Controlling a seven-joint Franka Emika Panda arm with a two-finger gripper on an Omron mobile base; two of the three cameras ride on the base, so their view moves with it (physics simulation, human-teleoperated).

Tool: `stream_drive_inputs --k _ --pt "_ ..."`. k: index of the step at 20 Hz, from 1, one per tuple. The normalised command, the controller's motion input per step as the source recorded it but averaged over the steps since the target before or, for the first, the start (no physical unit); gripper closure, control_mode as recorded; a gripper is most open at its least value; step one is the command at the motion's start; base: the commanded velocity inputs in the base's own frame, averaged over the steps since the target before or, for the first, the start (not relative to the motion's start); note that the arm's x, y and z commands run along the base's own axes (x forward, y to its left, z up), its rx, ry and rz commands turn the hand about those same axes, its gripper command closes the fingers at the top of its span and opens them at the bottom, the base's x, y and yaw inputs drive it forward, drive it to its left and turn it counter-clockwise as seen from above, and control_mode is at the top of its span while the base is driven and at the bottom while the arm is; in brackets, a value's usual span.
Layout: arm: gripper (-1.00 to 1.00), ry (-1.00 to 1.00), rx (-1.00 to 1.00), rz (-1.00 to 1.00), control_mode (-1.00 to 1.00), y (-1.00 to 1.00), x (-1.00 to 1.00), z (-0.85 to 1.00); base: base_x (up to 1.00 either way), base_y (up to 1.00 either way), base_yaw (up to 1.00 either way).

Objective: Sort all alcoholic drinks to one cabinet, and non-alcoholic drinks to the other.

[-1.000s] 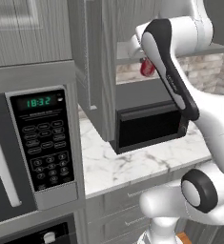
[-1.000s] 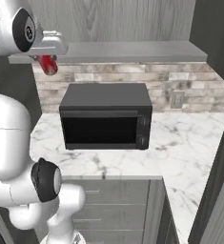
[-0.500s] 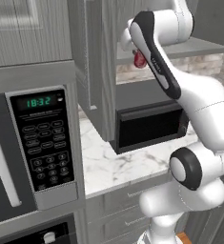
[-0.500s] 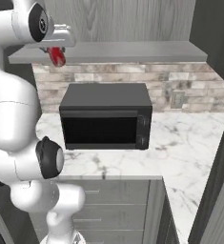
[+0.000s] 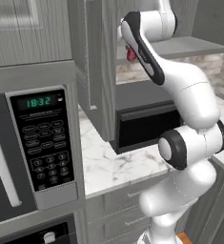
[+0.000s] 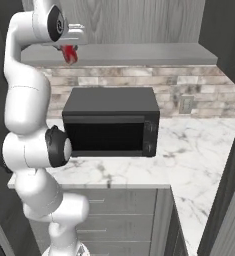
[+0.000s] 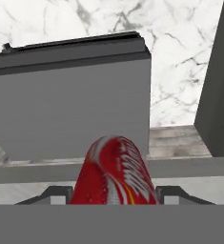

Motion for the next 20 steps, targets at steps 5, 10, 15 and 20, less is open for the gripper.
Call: stream_drive_inputs --k 5,10,15,20 --pt "1.00 0.00 0.02 0.06 -1.00 0.00 0.92 0.00 0.00 0.00 0.00" --pt "1.00 0.00 0.00 0.06 -1.00 0.00 0.78 -0.06 0.00 0.00 0.00" --pt "-1.00 0.00 0.00 0.00 -1.00 0.02 0.52 -0.25 0.00 0.00 0.00" --pt "-1.00 0.00 0.00 0.00 -1.00 0.13 0.11 -0.15 0.00 0.00 0.00"
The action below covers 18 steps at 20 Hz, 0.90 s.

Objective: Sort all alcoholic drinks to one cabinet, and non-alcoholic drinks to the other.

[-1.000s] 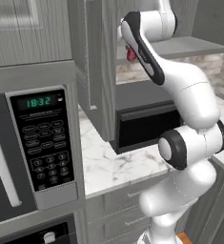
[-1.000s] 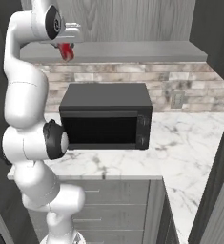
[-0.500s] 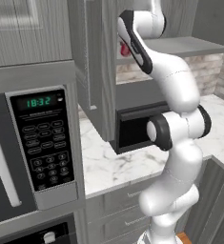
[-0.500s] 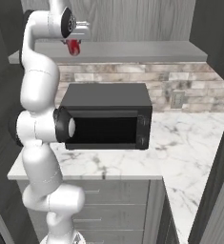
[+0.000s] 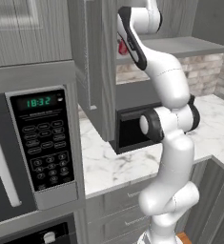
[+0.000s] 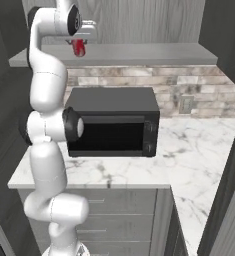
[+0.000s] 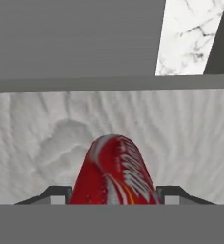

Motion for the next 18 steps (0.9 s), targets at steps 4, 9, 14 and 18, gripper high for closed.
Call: stream_drive_inputs --k 4,9,14,18 --pt "-1.00 -0.02 0.00 0.00 -1.00 0.08 0.00 -0.01 0.00 0.00 0.00" --pt "-1.00 -0.18 0.00 0.00 -1.00 0.00 -0.09 -0.17 0.00 0.00 0.00" --pt "-1.00 -0.26 0.00 0.00 -1.00 0.00 -0.62 -0.39 0.00 0.00 0.00" --pt "-1.00 -0.24 0.00 0.00 -1.00 0.00 -0.96 -0.69 0.00 0.00 0.00"
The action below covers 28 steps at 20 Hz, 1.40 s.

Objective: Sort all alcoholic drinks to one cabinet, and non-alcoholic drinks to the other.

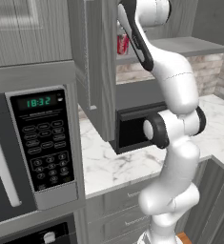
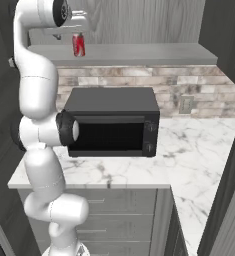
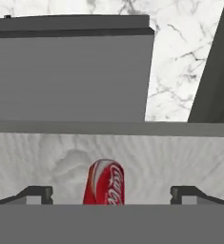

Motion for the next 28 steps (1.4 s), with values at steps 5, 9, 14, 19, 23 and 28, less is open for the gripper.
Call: stream_drive_inputs --k 5,9,14,19,23,28 --pt "-1.00 -0.16 0.00 0.00 -1.00 0.00 -1.00 -0.94 0.00 0.00 0.00" --pt "-1.00 -0.13 0.03 -0.01 -1.00 -0.09 -1.00 -0.75 0.00 0.00 0.00" --pt "-1.00 -0.05 0.08 -0.08 -1.00 -0.33 -1.00 -0.35 0.00 0.00 0.00" --pt "-1.00 0.08 0.02 -0.12 -1.00 -0.25 -1.00 -0.55 0.00 0.00 0.00" --pt "-1.00 0.20 0.00 -0.12 -1.00 -0.14 -1.00 -0.66 0.00 0.00 0.00" --pt "-1.00 0.22 0.00 -0.09 -1.00 -0.12 -0.87 -0.52 0.00 0.00 0.00"
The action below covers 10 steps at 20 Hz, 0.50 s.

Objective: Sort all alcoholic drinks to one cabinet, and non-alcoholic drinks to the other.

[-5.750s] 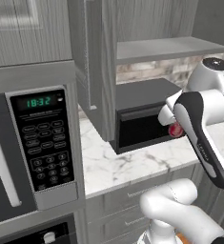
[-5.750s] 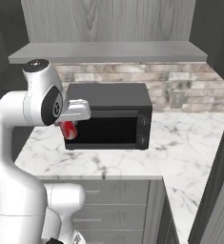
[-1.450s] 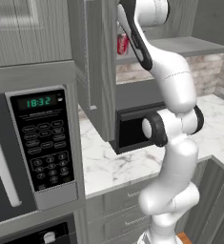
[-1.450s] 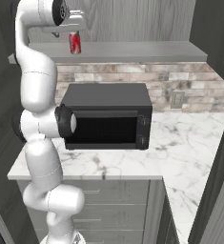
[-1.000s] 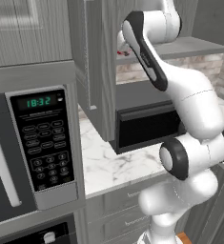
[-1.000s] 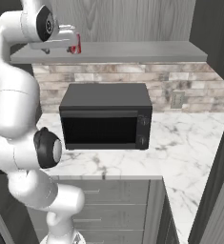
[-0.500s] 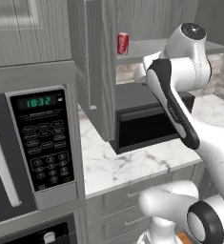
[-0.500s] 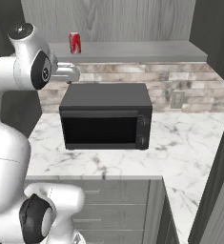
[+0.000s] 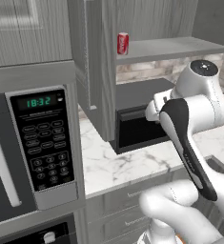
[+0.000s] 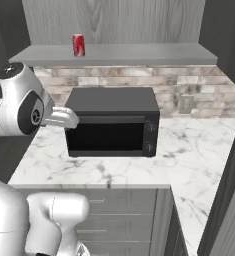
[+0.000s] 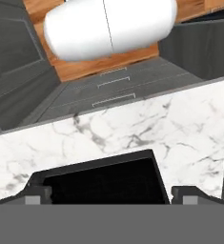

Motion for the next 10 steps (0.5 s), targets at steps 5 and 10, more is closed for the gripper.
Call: stream_drive_inputs --k 5,10 --pt "-1.00 0.12 0.00 0.00 -1.00 -0.05 -0.41 -0.31 0.00 0.00 0.00" --pt "-1.00 0.06 0.00 0.00 1.00 0.00 -0.30 -0.15 -0.40 -0.02 0.00"
